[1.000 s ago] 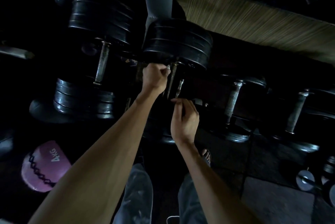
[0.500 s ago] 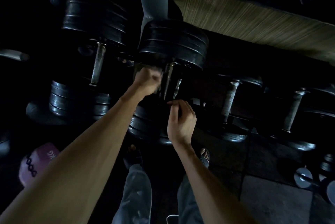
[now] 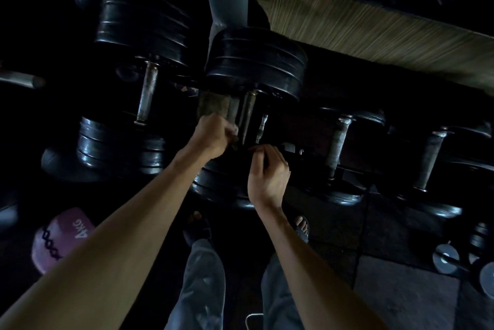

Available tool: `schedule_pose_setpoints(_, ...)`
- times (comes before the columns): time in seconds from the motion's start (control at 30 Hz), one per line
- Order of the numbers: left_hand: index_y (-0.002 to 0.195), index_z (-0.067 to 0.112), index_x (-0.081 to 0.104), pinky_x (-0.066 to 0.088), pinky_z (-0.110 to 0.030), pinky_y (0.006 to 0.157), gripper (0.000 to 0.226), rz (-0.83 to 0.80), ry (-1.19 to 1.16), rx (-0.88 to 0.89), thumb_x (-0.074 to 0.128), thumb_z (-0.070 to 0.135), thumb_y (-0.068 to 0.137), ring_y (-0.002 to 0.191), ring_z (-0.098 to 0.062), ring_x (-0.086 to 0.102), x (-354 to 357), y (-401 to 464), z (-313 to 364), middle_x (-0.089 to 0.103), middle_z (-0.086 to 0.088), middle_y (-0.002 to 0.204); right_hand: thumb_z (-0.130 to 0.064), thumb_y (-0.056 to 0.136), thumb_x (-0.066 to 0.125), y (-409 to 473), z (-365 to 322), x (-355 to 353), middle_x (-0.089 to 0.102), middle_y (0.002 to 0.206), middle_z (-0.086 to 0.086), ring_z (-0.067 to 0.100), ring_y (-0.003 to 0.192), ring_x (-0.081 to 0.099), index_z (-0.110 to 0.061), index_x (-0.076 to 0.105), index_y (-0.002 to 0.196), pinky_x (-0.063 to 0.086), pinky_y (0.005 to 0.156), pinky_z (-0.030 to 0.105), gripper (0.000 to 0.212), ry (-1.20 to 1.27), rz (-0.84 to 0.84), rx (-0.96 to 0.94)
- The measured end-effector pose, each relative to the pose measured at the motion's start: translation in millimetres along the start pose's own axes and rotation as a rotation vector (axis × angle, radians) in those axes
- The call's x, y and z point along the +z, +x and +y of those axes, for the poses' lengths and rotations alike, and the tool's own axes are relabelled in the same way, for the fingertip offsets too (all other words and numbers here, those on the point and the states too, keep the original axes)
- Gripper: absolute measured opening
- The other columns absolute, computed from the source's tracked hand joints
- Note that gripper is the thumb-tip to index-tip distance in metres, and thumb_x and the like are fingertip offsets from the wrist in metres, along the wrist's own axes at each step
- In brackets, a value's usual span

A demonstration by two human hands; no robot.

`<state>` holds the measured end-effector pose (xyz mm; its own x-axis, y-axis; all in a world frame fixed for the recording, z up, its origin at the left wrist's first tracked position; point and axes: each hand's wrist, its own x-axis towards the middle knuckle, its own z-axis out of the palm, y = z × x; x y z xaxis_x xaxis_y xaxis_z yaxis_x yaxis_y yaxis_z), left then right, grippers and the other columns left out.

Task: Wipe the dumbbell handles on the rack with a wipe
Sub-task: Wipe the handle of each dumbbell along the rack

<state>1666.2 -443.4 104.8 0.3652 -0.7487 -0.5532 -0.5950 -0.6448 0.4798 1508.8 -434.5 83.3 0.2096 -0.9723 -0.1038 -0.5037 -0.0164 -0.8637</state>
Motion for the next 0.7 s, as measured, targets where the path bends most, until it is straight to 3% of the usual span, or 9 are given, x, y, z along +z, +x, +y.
schedule_pose_setpoints(0.07, 0.089, 0.005, 0.077, 0.052, -0.023, 0.079, 0.015, 0.112, -0.108, -0.012, 0.063, 0.006, 0.092, 0.083, -0.016, 0.069, 1, 2, 8, 0.072, -0.005, 0.085, -0.027, 0.089, 0.040, 0, 1, 1, 0.067, 0.076, -0.007, 0.010, 0.072, 0.061, -0.016, 0.069, 0.077, 0.046, 0.062, 0.026, 0.033, 0.001, 0.000, -0.001)
schedule_pose_setpoints(0.13, 0.085, 0.003, 0.076, 0.061, -0.029, 0.071, 0.013, 0.230, -0.300, -0.043, 0.065, 0.005, 0.091, 0.065, -0.015, 0.071, -2, 13, 22, 0.073, -0.007, 0.075, -0.026, 0.089, 0.041, 1, 2, 1, 0.069, 0.078, -0.009, 0.009, 0.075, 0.062, -0.018, 0.071, 0.078, 0.050, 0.065, 0.030, 0.033, 0.003, -0.001, -0.006)
schedule_pose_setpoints(0.2, 0.089, 0.003, 0.076, 0.062, -0.028, 0.067, 0.007, 0.321, -0.394, -0.042, 0.069, 0.006, 0.090, 0.058, -0.010, 0.070, -5, 22, 29, 0.072, -0.007, 0.070, -0.026, 0.089, 0.040, 1, 2, 1, 0.069, 0.079, -0.010, 0.009, 0.076, 0.063, -0.019, 0.071, 0.079, 0.052, 0.067, 0.032, 0.033, -0.005, 0.002, -0.014)
schedule_pose_setpoints(0.33, 0.085, 0.004, 0.075, 0.061, -0.024, 0.069, 0.004, 0.268, -0.365, -0.043, 0.073, 0.001, 0.085, 0.072, -0.012, 0.071, 11, 7, 15, 0.074, -0.005, 0.088, -0.028, 0.089, 0.040, 0, -1, 0, 0.067, 0.076, -0.008, 0.012, 0.071, 0.062, -0.017, 0.071, 0.077, 0.052, 0.063, 0.036, 0.035, 0.004, 0.014, 0.002)
schedule_pose_setpoints(0.4, 0.077, 0.009, 0.074, 0.061, -0.031, 0.071, 0.008, 0.211, -0.290, -0.066, 0.075, 0.002, 0.082, 0.077, -0.015, 0.071, 14, 1, 8, 0.072, -0.004, 0.083, -0.028, 0.089, 0.040, 0, -2, 0, 0.066, 0.074, -0.008, 0.011, 0.069, 0.061, -0.015, 0.070, 0.076, 0.051, 0.063, 0.038, 0.035, 0.003, 0.016, 0.007)
schedule_pose_setpoints(0.5, 0.075, 0.005, 0.073, 0.062, -0.035, 0.059, 0.009, 0.268, -0.406, -0.057, 0.075, 0.001, 0.083, 0.059, -0.014, 0.071, 1, 14, 21, 0.071, -0.005, 0.073, -0.027, 0.088, 0.040, 0, -2, 0, 0.066, 0.075, -0.011, 0.008, 0.072, 0.061, -0.016, 0.071, 0.077, 0.052, 0.064, 0.034, 0.035, 0.005, 0.009, -0.002)
schedule_pose_setpoints(0.6, 0.077, 0.006, 0.073, 0.061, -0.029, 0.057, 0.009, 0.399, -0.516, -0.015, 0.073, 0.001, 0.085, 0.055, -0.013, 0.070, -9, 30, 36, 0.070, -0.004, 0.067, -0.026, 0.088, 0.039, 1, -1, 0, 0.066, 0.076, -0.014, 0.005, 0.075, 0.062, -0.016, 0.071, 0.077, 0.052, 0.068, 0.030, 0.035, 0.008, 0.006, -0.016)
schedule_pose_setpoints(0.7, 0.073, 0.003, 0.072, 0.058, -0.021, 0.054, 0.013, 0.409, -0.398, 0.042, 0.071, 0.003, 0.086, 0.055, -0.007, 0.068, 2, 19, 25, 0.068, 0.003, 0.064, -0.025, 0.088, 0.041, 1, 0, 0, 0.067, 0.075, -0.011, 0.007, 0.073, 0.062, -0.016, 0.071, 0.077, 0.051, 0.066, 0.030, 0.033, 0.020, 0.004, -0.020)
